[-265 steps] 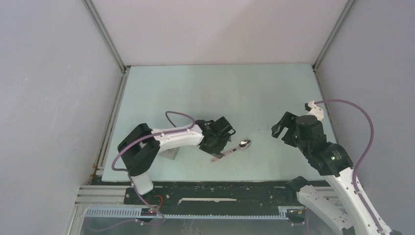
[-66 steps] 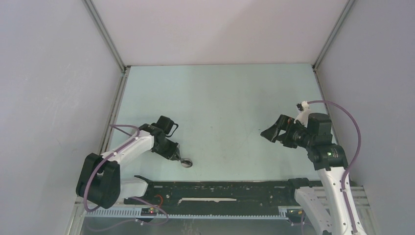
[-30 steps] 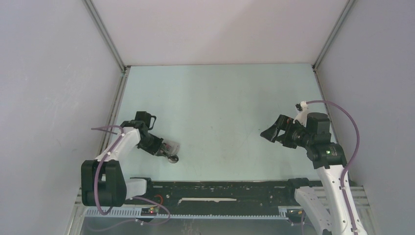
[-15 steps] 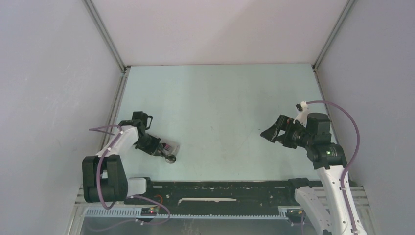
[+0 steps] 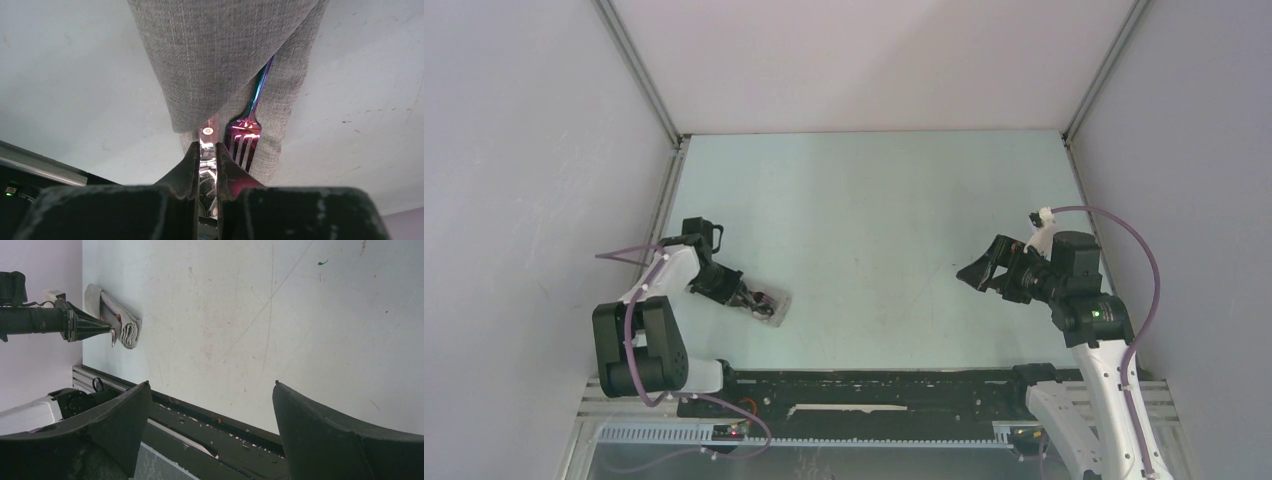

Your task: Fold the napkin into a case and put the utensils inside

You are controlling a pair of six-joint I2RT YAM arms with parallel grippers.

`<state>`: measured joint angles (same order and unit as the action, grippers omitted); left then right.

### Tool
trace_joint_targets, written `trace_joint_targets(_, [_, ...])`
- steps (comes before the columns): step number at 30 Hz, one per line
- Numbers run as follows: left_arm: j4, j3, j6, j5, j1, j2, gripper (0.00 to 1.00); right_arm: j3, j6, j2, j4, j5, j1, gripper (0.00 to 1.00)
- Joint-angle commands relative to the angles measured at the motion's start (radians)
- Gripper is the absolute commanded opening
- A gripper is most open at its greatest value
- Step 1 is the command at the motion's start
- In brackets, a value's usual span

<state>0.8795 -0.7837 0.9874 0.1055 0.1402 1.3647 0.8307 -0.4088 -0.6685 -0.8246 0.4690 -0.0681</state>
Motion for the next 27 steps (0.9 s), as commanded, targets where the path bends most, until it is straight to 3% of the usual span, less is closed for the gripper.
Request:
trace_joint_targets(1, [-0.018, -0.034, -0.008, -0.031, 0.022, 0.011, 0.00, 0.002, 0.021, 0.003, 0.027, -0.008, -0.004, 0.97])
trace_joint_targets(23, [-0.108, 0.014, 0.039, -0.027, 0.058, 0.041, 0.07, -0.004, 0.018, 0.004, 0.030, -0.007, -0.006, 0.97])
trace_joint_targets(27, [-0.098, 0.023, 0.039, -0.031, 0.059, 0.024, 0.24, -0.004, 0.019, 0.005, 0.029, -0.007, -0.006, 0.97])
